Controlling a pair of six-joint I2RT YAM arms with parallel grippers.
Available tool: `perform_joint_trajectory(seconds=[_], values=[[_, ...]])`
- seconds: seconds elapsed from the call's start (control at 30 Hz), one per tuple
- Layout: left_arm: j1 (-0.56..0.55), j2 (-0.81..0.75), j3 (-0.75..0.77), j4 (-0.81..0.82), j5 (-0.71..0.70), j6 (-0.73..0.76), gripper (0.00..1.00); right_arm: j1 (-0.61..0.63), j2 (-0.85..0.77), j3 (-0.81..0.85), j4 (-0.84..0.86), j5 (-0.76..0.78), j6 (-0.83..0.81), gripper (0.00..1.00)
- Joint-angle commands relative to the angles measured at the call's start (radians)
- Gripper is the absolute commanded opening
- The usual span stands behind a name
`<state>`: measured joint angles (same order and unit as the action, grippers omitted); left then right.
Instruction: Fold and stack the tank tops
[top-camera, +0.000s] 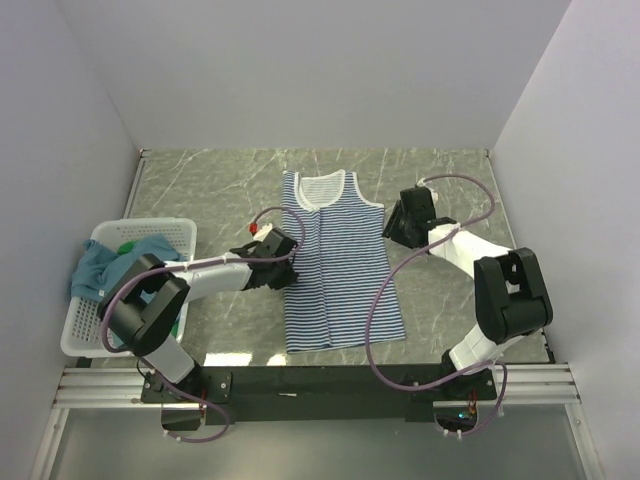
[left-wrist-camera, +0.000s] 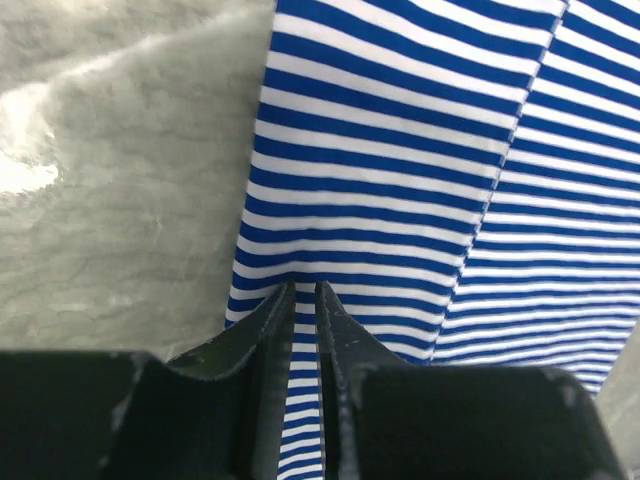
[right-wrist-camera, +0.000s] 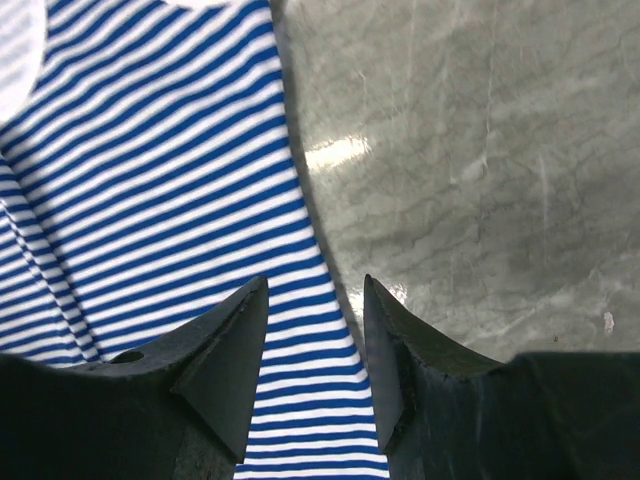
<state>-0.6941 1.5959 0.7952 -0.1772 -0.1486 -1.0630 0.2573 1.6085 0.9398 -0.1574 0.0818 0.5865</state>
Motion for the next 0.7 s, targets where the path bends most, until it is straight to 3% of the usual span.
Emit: perform_joint_trajectory(seconds=[0.0, 0.23, 0.37, 0.67], values=[[0.016, 0.053, 0.041, -0.14, -0.121, 0.02, 0.22, -0.004, -0.032, -0.045, 0.048, -0.007, 0.013, 0.5], [0.094, 0.156, 0.174, -0.341, -0.331, 0.08, 0.2, -0.004, -0.104, -0.133, 0.091, -0.025, 0.042, 0.5], [0.125, 0.157, 0.248, -0.396, -0.384, 0.139, 0.22, -0.004, -0.099, -0.121, 0.105, -0.036, 0.033, 0.5], [0.048, -0.089, 0.269, -0.346, -0.313, 0.285, 0.43, -0.021, 0.094, 0.063, 0.136, -0.125, 0.027, 0.51]])
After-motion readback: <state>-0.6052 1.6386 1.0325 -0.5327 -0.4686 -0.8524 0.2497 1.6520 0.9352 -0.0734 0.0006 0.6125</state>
